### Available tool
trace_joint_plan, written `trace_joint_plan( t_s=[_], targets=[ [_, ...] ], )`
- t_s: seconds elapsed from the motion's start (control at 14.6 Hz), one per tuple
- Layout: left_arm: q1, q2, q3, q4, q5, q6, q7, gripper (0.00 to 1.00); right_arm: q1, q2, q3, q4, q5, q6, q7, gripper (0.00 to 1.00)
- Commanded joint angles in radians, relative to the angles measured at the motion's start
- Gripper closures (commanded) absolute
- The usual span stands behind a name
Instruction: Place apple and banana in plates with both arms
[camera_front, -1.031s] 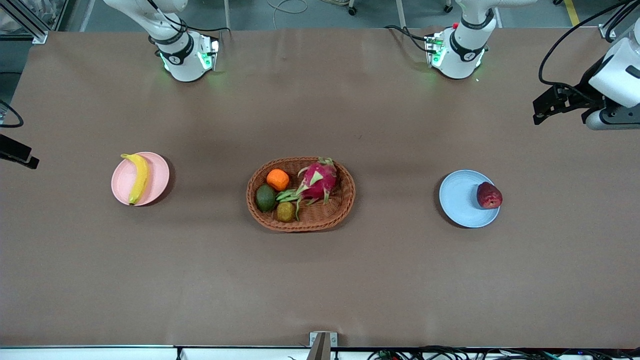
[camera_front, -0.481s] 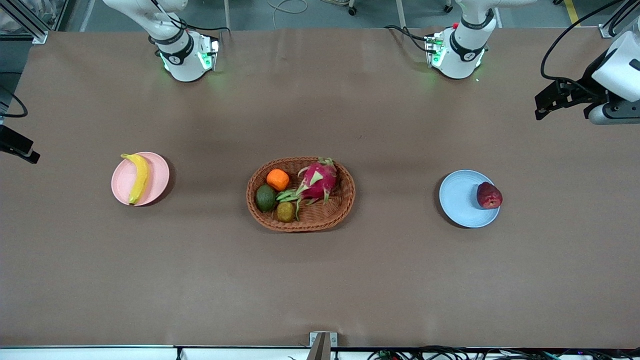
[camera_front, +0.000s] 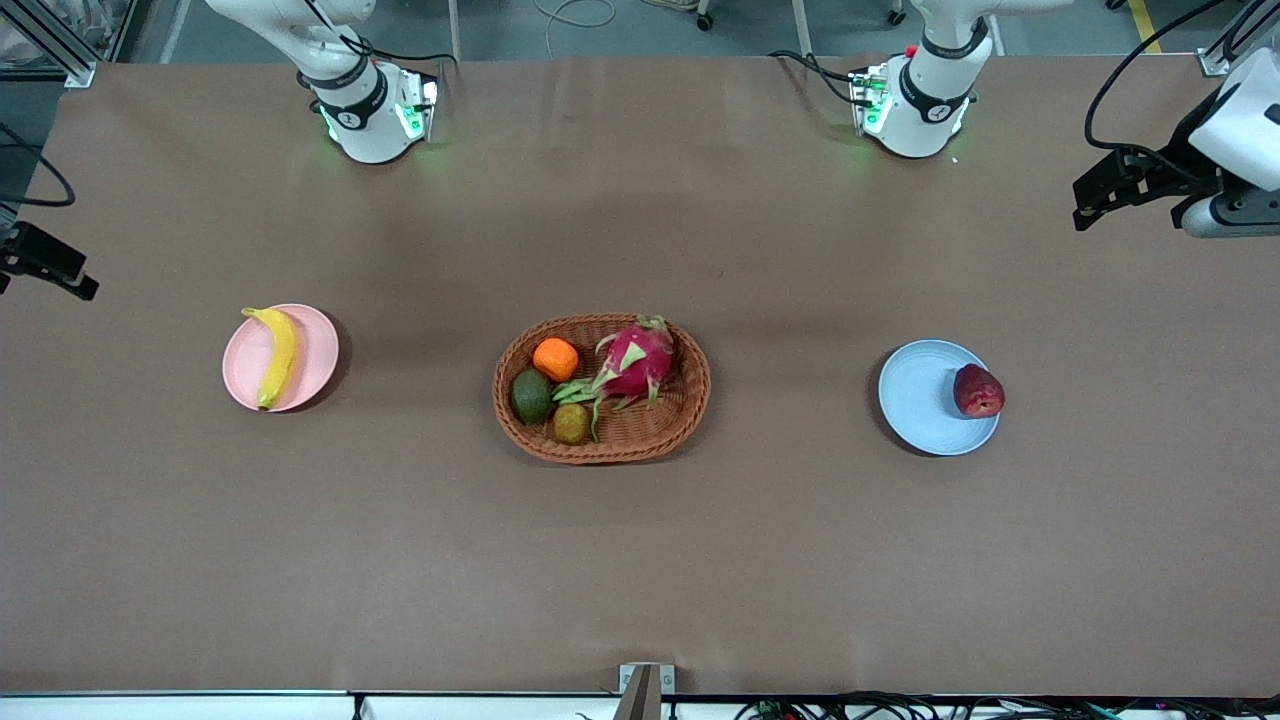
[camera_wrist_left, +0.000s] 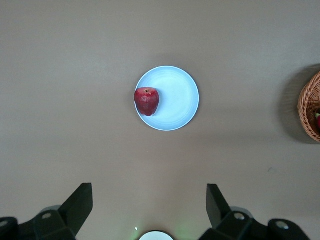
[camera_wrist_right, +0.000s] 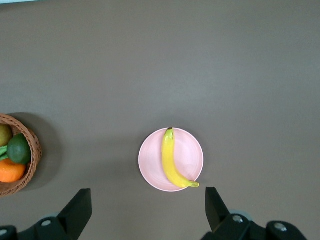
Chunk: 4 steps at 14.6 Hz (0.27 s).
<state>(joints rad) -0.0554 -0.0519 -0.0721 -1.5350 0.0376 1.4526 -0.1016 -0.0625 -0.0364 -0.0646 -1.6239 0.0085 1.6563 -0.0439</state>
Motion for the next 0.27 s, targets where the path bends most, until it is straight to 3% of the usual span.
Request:
trace_joint_plan(
  t_s=[0.0,0.21],
  targets=[
    [-0.004,0.003,0.002,0.012,0.001,-0.009,0.011,0.0,0.01,-0.059,-0.003,-0.073,-0.008,0.028,0.018,0.0],
    [-0.008,0.004,0.0,0.01,0.001,-0.009,0.013,0.0,0.01,-0.062,-0.003,-0.073,-0.013,0.027,0.018,0.0]
  ],
)
